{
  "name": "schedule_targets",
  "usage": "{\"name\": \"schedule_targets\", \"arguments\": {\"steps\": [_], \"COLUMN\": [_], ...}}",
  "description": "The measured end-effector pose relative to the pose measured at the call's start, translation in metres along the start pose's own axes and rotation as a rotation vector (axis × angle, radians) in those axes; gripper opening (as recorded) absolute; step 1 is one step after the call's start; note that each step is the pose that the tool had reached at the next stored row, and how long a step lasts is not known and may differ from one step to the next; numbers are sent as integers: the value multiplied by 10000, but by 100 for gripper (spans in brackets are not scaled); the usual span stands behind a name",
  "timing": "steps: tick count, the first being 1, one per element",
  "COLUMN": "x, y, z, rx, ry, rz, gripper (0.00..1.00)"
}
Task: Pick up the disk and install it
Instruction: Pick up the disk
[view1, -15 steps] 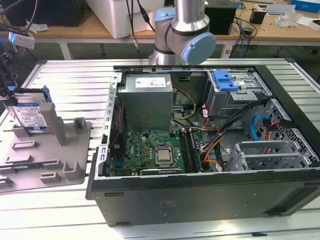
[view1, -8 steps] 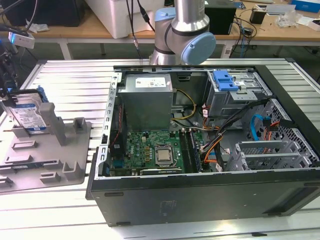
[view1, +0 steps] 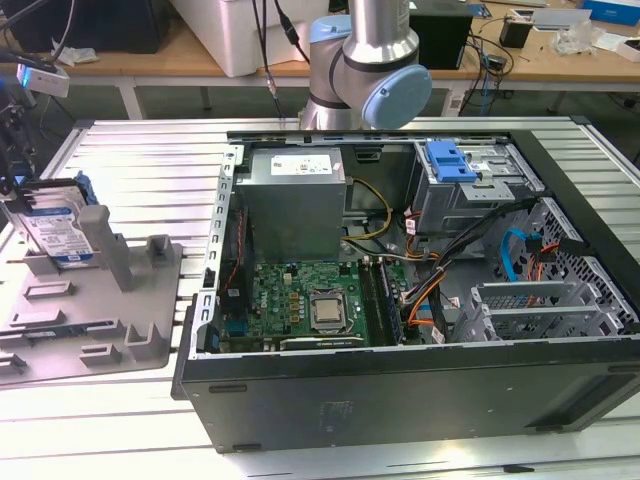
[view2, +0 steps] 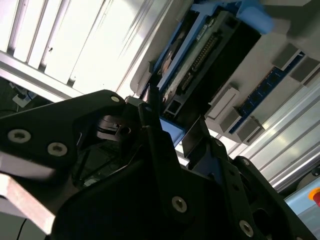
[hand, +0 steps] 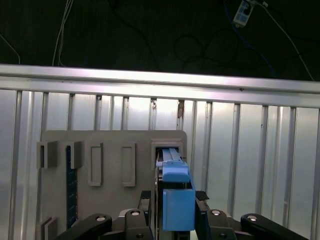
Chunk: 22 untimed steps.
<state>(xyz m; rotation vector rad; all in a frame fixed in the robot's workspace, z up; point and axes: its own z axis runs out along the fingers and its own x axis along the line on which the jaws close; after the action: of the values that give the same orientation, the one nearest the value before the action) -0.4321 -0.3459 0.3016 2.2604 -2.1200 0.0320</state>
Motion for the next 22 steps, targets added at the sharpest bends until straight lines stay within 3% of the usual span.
{"name": "schedule_targets", "arguments": {"steps": [10, 22], "x": [-5, -7], "y": [65, 74], "z": [21, 28], "rx": [58, 72], "ry": [3, 5], "rz": [1, 3], "gripper": [45, 45]}}
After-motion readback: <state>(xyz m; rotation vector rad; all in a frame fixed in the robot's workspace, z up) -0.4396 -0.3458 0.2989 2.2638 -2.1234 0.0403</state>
